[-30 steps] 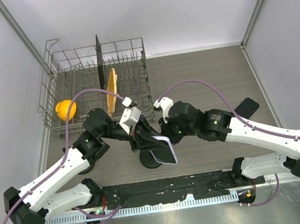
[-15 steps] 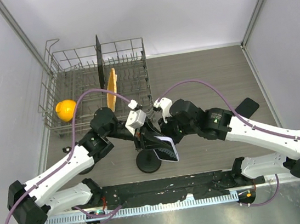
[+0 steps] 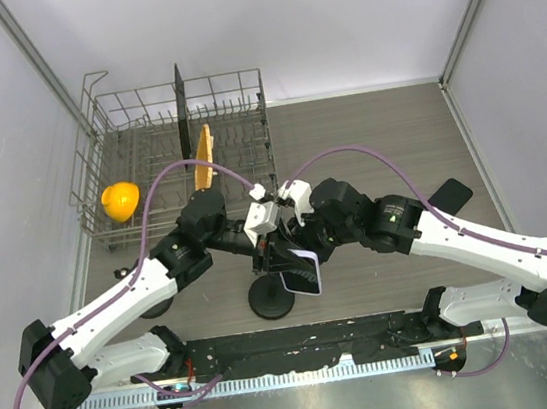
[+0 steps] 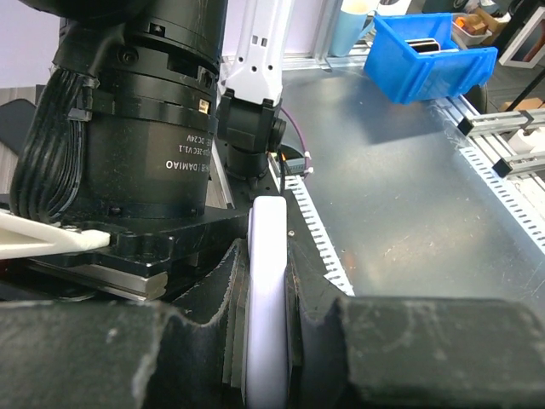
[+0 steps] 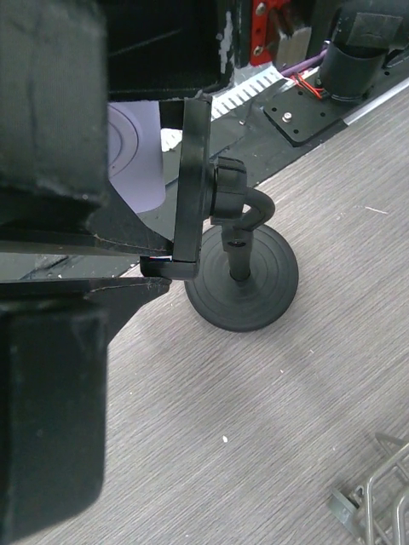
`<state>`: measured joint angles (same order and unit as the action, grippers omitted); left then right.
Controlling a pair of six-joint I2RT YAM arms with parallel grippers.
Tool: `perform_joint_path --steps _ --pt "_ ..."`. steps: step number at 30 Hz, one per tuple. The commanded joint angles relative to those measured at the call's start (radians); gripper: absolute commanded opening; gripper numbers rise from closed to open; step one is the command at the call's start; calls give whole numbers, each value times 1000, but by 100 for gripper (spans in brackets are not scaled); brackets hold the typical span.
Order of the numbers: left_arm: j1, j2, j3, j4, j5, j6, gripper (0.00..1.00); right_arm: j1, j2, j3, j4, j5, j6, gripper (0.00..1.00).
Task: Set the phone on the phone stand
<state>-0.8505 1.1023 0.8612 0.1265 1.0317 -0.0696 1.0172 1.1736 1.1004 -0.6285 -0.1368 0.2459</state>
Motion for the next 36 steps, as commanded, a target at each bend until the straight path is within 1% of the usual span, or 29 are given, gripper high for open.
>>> perform_joint_path --steps 1,10,18,21,23,24,25,26,27,28,29,30,31,32,33,34,35,36 --pt "2 1 73 36 18 28 0 -2 4 30 56 -95 -39 1" --pt "21 13 75 18 48 24 0 -17 -31 30 52 -112 -85 1" --pt "22 2 78 -40 30 53 0 -49 -69 26 43 -72 -89 0" --pt "22 -7 82 -91 2 65 0 -62 -86 23 49 -32 -76 1" --pt "22 -28 79 -123 -73 102 0 -63 -97 23 52 3 -65 1" --pt "21 -39 79 -137 -125 94 0 -62 -103 23 52 35 -48 1" --pt "21 -60 79 -155 -301 77 0 -62 -118 21 50 107 -36 1" --pt "22 -71 84 -189 -411 74 0 -63 -126 22 40 171 -16 1" --pt "19 -84 85 -200 -515 33 0 -63 -135 19 36 216 9 1" --pt "11 -100 82 -209 -654 21 0 -60 -152 18 30 333 79 1" --pt "7 -123 66 -197 -890 10 0 -24 -167 7 33 404 122 1" --pt "-7 -133 59 -196 -1017 8 0 19 -183 -26 42 486 162 1" --pt "-56 -136 56 -191 -1124 25 0 81 -195 -45 53 603 264 1" --pt "-103 -125 55 -200 -1344 48 0 169 -198 -57 43 846 318 1" --pt "-160 -113 53 -197 -1454 65 0 316 -183 -44 11 987 379 1" --pt "-280 -99 52 -199 -1554 162 0 390 -154 -12 -49 1096 447 1" --pt "-338 -79 21 -132 -1702 192 0 453 -99 25 -174 1275 615 1" --pt "-379 -50 4 -82 -1839 227 0 562 -59 94 -218 1328 680 1"
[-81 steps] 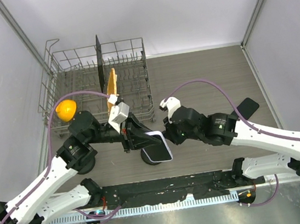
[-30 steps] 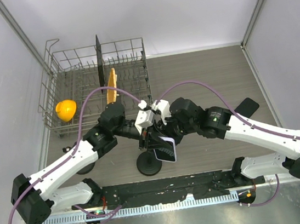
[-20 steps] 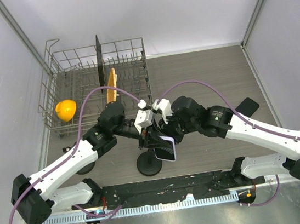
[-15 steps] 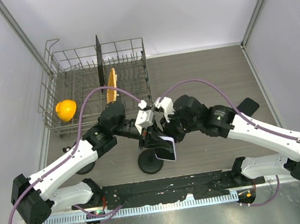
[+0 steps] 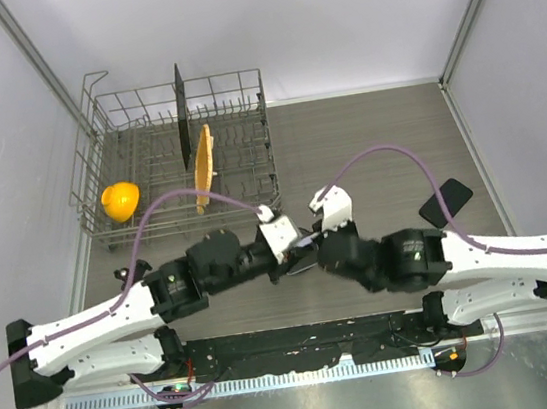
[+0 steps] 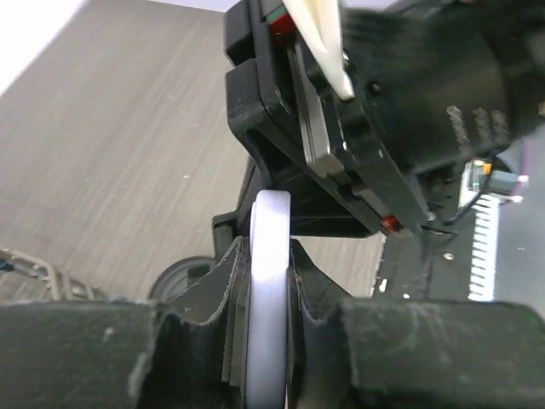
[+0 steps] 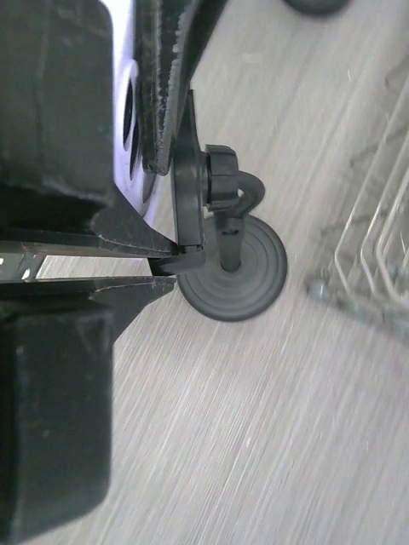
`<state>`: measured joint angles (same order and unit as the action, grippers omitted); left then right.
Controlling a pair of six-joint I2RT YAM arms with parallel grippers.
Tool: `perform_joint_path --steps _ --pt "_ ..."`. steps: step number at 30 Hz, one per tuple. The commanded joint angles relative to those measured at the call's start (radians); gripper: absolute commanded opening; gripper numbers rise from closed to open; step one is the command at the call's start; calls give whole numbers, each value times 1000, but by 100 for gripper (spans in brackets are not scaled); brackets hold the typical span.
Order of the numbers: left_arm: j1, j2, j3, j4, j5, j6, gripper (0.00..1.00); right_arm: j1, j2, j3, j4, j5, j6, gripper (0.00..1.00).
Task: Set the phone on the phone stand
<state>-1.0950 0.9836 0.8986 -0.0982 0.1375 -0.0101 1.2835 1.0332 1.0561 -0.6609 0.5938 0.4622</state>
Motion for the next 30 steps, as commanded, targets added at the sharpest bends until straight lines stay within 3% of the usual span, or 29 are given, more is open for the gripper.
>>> perform_joint_path --steps 1,3,4,5,8,12,16,19,25,30 --pt "-176 84 -47 173 -972 191 0 333 121 175 -244 633 546 1" --pt "-195 113 -63 215 -1010 159 0 390 267 296 -435 721 782 1" --pt "-197 124 -61 215 -1026 125 0 439 315 338 -617 747 913 1" --pt "-197 131 -59 210 -1035 107 0 468 362 373 -673 762 1054 1" --pt "-201 145 -73 212 -1009 75 0 530 465 472 -727 768 1124 1" --pt "-203 127 -108 270 -966 65 0 557 417 386 -576 753 1103 0" --pt "-203 43 -147 307 -909 59 0 548 150 135 -225 687 940 1" --pt "-203 -9 -171 331 -927 39 0 542 90 26 -105 634 883 1" --pt "-203 79 -127 333 -1081 71 0 542 163 74 -108 591 940 1" --pt "-191 141 -89 333 -1119 73 0 540 67 -13 15 529 1021 1"
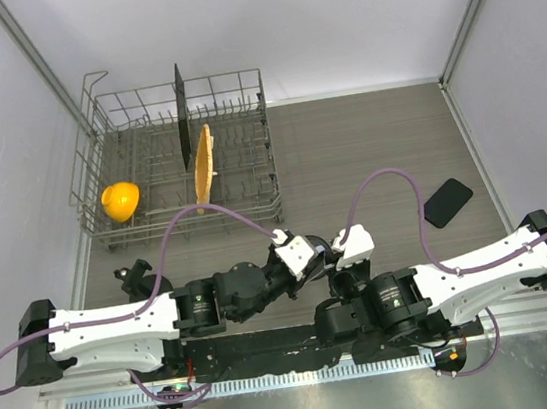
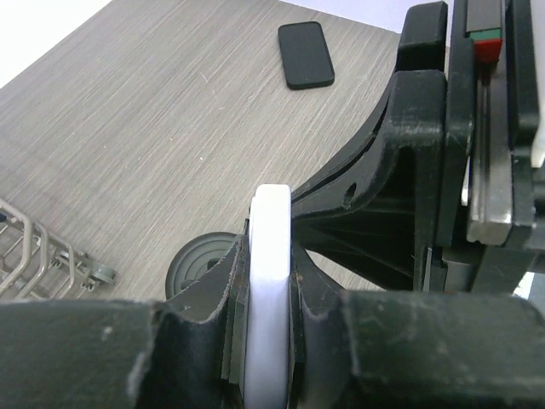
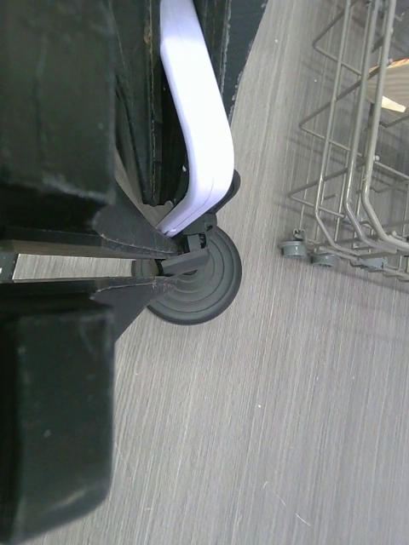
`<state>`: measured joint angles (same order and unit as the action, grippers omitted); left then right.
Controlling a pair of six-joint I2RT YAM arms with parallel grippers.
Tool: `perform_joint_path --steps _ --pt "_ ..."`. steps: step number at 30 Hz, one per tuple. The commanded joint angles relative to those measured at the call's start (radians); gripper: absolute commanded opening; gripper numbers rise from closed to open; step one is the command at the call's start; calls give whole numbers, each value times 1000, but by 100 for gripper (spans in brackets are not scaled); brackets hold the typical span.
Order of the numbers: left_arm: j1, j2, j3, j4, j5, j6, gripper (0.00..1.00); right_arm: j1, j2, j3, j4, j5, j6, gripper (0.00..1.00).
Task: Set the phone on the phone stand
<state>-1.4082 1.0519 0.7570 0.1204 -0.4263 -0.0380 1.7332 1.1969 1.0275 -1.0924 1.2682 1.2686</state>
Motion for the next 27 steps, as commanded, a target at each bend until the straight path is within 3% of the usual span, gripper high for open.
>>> perform_joint_path --steps 1,7,15,23,27 --pt "132 72 54 110 -534 95 0 89 -103 14 444 -161 225 1" --pt "193 91 102 65 -505 70 0 89 -146 -24 503 -268 183 1" --pt "201 94 94 36 -421 46 0 91 -51 144 442 -377 80 5" --pt "203 108 93 27 -384 43 0 91 -53 193 439 -480 -35 34" --pt "203 108 93 19 -377 43 0 91 -59 236 333 -518 -94 49"
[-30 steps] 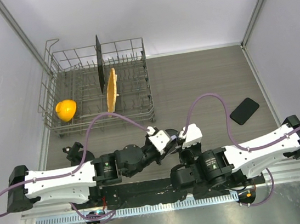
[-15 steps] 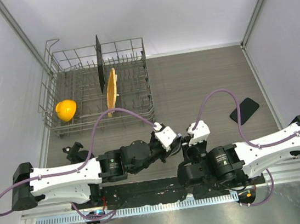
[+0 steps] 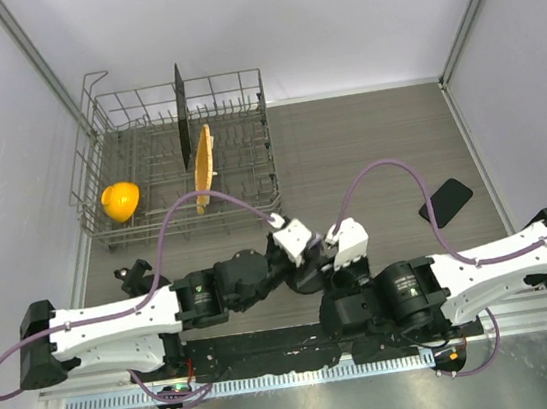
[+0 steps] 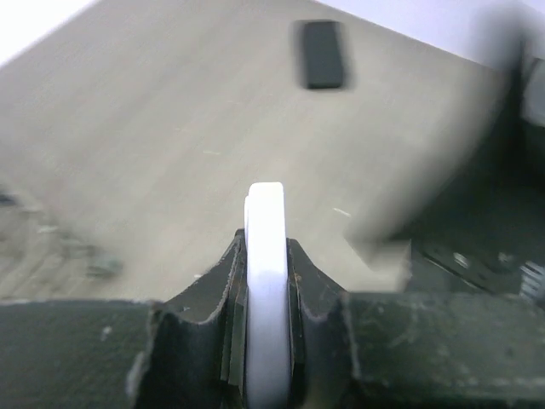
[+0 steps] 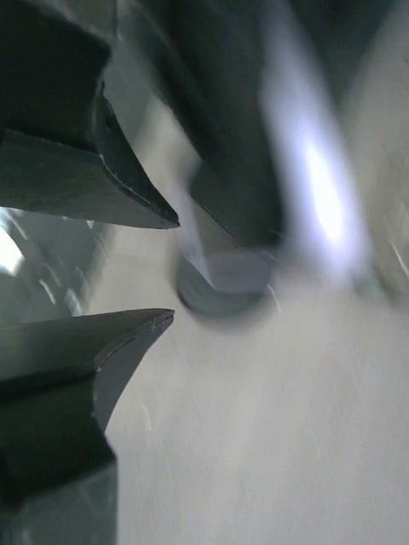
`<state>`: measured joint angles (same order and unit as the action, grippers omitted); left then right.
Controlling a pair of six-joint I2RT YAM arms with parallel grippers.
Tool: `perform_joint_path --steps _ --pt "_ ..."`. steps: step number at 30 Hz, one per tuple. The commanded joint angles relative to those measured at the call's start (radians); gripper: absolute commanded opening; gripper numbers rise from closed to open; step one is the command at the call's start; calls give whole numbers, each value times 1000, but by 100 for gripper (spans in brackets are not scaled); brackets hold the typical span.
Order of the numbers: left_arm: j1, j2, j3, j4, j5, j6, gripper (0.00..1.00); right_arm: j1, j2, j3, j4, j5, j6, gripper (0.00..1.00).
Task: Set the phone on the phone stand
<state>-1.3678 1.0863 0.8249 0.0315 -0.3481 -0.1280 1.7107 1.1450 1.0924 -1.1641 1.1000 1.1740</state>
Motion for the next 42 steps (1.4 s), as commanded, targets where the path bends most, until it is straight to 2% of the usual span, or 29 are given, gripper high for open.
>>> perform_joint_path --steps 1,5,7,10,12,14,15,17,18,20,22,23,25,26,27,34,42 --pt "162 70 23 108 -453 133 0 113 -17 166 400 -356 -17 53" --pt "162 57 19 99 -445 136 0 113 -76 127 409 -388 -109 57" --pt "162 35 13 91 -416 134 0 112 -109 88 356 -345 -93 59" --pt "161 -11 3 77 -362 133 0 40 -206 6 313 -307 -105 59" --pt "161 -41 -9 74 -309 105 0 -122 -252 -37 317 -339 -149 56" --pt "161 -86 -20 79 -222 105 0 -274 -292 -95 377 -466 -311 55" --pt "161 -97 -24 77 -191 108 0 -419 -283 -109 435 -517 -370 55" --pt "161 -132 -26 76 -78 117 0 -540 -199 -123 467 -653 -498 56" --pt "161 -146 -29 76 -27 122 0 -642 -165 -126 515 -699 -535 57" --pt "161 -166 -26 52 68 148 0 -709 -104 -129 564 -800 -658 55" --pt "161 -193 -17 31 181 149 0 -752 -87 -146 639 -822 -756 56" --pt "161 -203 -17 19 211 151 0 -775 -96 -160 674 -939 -852 57" --pt "161 -219 -13 2 283 162 0 -845 -151 -216 792 -1085 -921 61" --pt "161 -223 -9 -14 308 177 0 -855 -172 -236 828 -1196 -956 61" --pt "161 -230 -6 -21 326 180 0 -858 -223 -255 880 -1244 -982 63" --pt "170 -238 -15 -28 515 195 0 -866 -462 -480 1056 -1411 -955 73" --pt "225 -267 20 -74 659 183 0 -866 -533 -560 1188 -1655 -883 73"
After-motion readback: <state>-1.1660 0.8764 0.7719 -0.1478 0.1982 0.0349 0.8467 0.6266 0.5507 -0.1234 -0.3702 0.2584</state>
